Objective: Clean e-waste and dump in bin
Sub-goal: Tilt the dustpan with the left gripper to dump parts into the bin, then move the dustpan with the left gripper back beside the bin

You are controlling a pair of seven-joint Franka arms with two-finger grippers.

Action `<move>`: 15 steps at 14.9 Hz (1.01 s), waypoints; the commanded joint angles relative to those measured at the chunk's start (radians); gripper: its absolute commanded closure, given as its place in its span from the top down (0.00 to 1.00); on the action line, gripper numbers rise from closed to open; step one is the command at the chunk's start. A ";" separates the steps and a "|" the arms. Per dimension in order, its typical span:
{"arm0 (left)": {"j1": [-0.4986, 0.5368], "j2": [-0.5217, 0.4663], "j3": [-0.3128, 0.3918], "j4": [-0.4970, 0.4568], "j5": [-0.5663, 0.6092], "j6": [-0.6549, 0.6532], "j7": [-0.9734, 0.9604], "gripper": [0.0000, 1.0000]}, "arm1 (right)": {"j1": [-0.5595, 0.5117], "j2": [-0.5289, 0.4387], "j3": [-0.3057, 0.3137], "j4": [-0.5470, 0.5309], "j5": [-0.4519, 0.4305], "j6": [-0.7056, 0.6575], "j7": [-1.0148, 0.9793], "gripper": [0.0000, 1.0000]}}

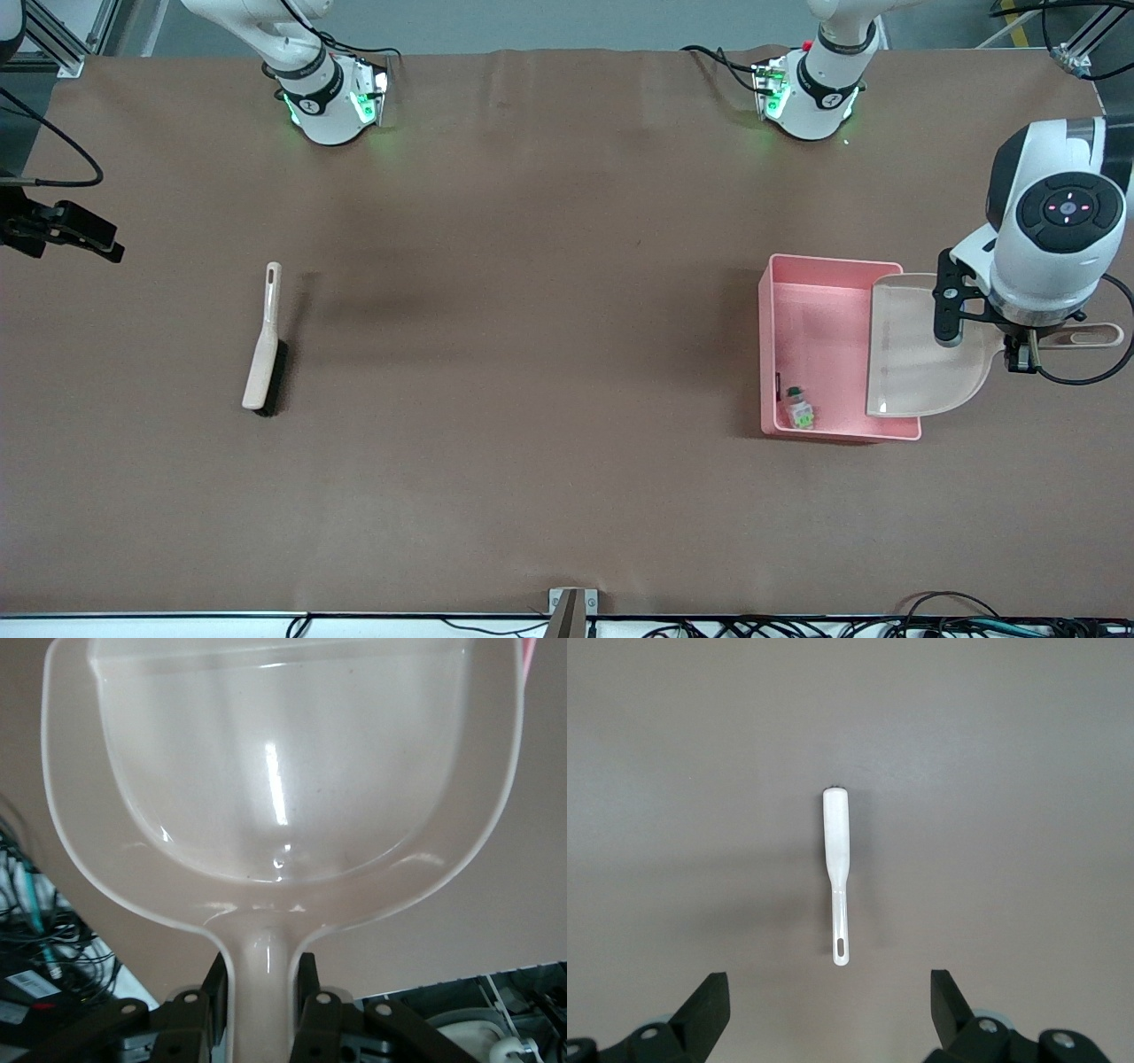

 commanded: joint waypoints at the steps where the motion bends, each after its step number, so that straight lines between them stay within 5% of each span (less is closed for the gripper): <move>1: -0.038 -0.004 0.013 0.041 -0.113 -0.006 -0.038 0.01 | 0.001 -0.022 0.011 -0.023 -0.022 0.013 -0.003 1.00; 7: -0.167 0.128 -0.050 0.124 -0.306 0.001 -0.284 0.02 | -0.001 -0.025 0.011 -0.042 -0.022 0.013 -0.003 1.00; 15: -0.317 0.291 -0.059 0.132 -0.380 0.131 -0.480 0.01 | 0.023 -0.031 0.013 -0.042 -0.026 0.015 0.000 1.00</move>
